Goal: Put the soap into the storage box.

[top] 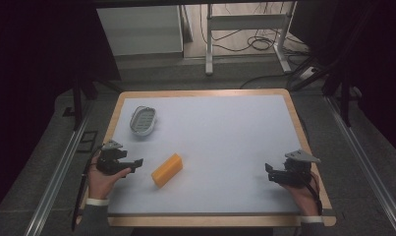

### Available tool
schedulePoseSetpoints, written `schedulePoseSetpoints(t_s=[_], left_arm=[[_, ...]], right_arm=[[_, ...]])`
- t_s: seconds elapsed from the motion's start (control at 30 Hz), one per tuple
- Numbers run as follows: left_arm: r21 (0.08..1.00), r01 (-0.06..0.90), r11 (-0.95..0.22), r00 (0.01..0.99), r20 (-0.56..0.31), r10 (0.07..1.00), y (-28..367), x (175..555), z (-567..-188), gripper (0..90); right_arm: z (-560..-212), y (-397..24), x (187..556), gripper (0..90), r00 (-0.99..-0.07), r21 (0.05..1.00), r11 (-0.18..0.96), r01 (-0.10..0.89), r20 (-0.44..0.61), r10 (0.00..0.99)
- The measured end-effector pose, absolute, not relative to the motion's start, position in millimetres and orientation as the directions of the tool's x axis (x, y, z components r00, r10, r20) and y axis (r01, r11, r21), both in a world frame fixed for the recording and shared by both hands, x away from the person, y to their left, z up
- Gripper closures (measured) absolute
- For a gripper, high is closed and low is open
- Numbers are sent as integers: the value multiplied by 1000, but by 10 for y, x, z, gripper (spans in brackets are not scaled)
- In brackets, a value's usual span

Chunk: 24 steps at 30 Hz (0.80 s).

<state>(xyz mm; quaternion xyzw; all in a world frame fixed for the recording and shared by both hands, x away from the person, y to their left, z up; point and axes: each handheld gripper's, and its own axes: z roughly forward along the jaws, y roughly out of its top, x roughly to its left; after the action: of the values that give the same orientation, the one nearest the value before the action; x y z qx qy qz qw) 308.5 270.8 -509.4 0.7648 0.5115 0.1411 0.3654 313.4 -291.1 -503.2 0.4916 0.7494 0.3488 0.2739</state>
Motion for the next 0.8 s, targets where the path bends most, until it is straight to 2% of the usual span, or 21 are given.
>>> schedulePoseSetpoints(t_s=[0.4,0.8], left_arm=[[702,670,-241,451,-127,883,2663,3053,-5050,223],[693,686,-222,441,-153,884,2668,3061,-5039,218]], right_arm=[[-5013,-2949,3119,64,-349,803,254,538,-62,935],[-5014,-2958,3097,67,-357,806,245,539,-45,933]])
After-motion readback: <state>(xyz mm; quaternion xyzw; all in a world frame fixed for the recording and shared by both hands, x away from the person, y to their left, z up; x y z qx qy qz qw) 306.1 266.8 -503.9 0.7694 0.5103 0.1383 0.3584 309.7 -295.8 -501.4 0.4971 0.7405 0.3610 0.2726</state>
